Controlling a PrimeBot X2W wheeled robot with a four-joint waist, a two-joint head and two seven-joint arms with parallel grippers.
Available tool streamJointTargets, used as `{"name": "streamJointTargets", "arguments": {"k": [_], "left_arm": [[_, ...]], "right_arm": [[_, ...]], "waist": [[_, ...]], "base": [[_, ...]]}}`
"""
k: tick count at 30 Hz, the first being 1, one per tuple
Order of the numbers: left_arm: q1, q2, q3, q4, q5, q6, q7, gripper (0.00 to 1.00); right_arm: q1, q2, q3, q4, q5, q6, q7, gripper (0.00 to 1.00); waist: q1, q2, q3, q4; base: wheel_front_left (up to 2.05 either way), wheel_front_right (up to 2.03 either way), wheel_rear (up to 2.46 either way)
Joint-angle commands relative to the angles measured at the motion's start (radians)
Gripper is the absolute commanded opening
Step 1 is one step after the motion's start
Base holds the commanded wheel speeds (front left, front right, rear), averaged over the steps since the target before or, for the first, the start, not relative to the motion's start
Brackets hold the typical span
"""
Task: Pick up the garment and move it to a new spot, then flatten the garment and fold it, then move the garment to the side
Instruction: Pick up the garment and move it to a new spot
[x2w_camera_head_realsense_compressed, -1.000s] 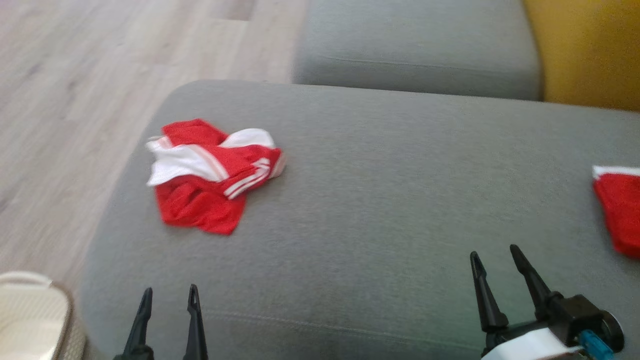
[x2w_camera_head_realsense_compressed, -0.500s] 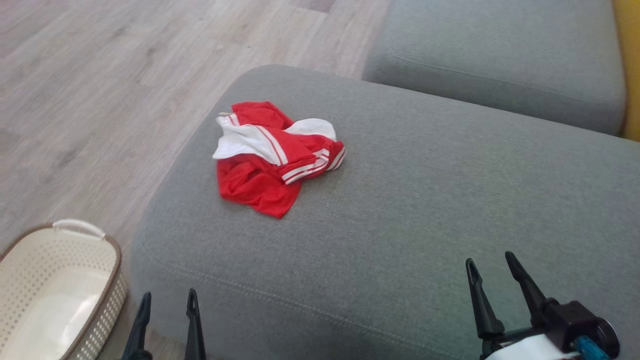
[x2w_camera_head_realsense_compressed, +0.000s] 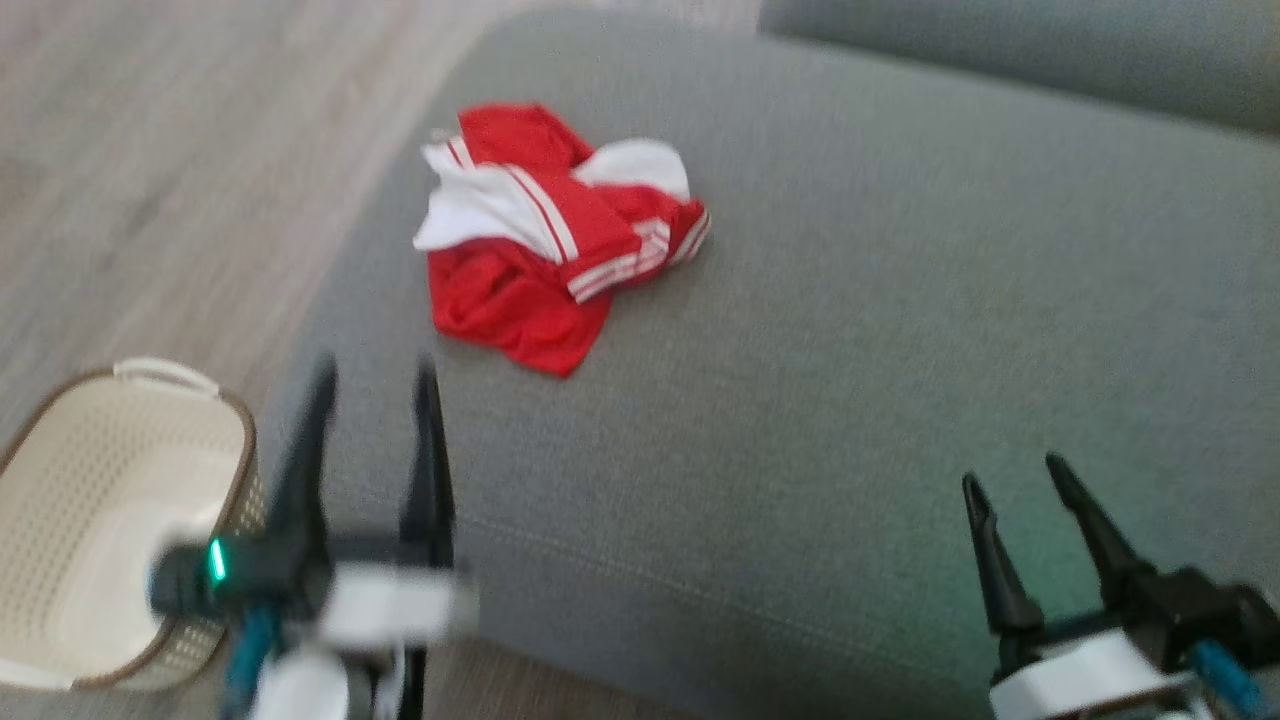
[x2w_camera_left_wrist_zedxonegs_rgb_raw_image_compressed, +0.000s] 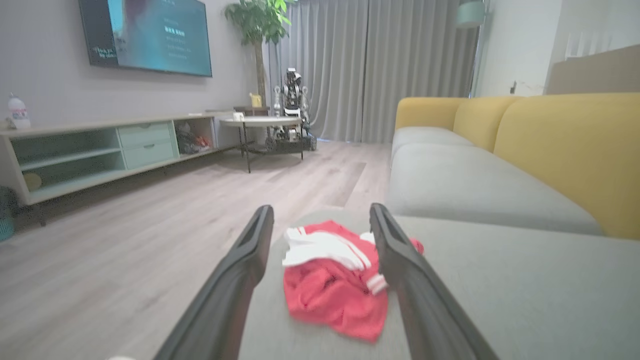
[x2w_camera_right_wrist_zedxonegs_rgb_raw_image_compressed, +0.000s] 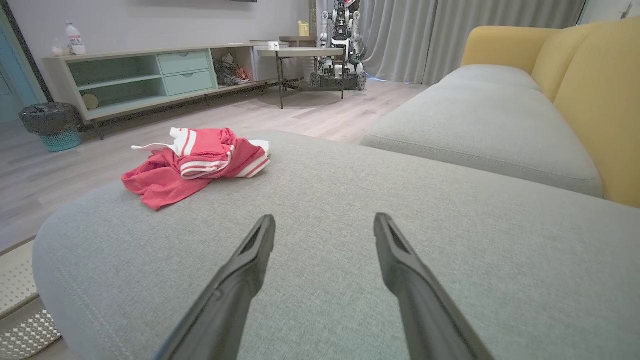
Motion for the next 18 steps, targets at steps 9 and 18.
{"name": "streamJointTargets", "arguments": {"k": [9, 18], "left_arm": [[-0.575, -0.006, 0.080, 0.303, -0.096, -0.026, 0.009, 1.00], [-0.991, 0.050, 0.142, 0.781, -0.168, -0.057, 0.290, 1.00]], "right_arm": [[-0.172, -0.110, 0.054, -0.063, -0.004, 0.000, -0.006, 1.00], [-0.254, -0.157, 0.072, -0.078, -0.002, 0.000, -0.006, 1.00]], "waist": [[-0.0001, 0.0000, 0.278, -0.068], [-0.0001, 0.0000, 0.396, -0.144]], "base": [[0.00, 0.00, 0.00], [0.00, 0.00, 0.00]]}}
